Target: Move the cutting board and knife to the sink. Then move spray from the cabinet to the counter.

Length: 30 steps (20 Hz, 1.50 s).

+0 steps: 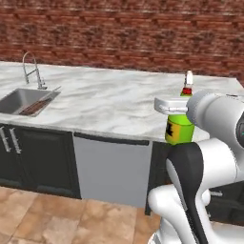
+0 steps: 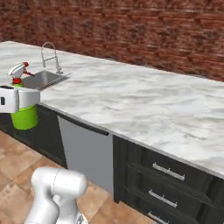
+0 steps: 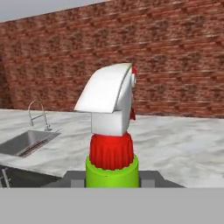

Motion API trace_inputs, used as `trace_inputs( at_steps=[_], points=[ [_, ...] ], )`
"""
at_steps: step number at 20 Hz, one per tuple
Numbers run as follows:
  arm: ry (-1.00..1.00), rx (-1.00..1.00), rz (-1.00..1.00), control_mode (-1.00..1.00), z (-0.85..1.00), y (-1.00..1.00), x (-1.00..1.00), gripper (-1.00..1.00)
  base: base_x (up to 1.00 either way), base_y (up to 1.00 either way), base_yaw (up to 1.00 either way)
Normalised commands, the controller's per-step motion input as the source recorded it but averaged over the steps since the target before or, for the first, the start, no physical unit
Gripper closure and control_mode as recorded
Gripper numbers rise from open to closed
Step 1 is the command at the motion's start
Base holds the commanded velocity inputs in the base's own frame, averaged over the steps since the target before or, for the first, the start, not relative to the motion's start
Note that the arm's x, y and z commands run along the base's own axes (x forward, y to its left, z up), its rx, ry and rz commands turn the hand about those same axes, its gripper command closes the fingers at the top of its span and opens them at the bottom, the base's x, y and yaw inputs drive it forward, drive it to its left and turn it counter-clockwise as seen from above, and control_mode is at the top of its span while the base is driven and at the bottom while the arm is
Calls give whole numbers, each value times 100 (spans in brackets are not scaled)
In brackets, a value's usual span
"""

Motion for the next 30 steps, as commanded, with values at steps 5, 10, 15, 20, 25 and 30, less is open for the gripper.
trace_inputs(
  at_steps=[5, 10, 15, 20, 25, 30],
  points=[
    [0, 0, 0, 100, 0, 0, 0, 100, 79, 91, -77],
    [0, 0, 0, 100, 0, 0, 0, 100, 81, 100, -65],
    [0, 0, 0, 100, 0, 0, 0, 100, 64, 91, -39],
    [0, 0, 3, -100, -2, 0, 0, 100, 6, 4, -2],
    [10, 1, 36, -100, -34, -21, 0, 100, 0, 0, 0],
    [18, 2, 44, -100, -41, -33, 10, 100, 0, 0, 0]
  ],
)
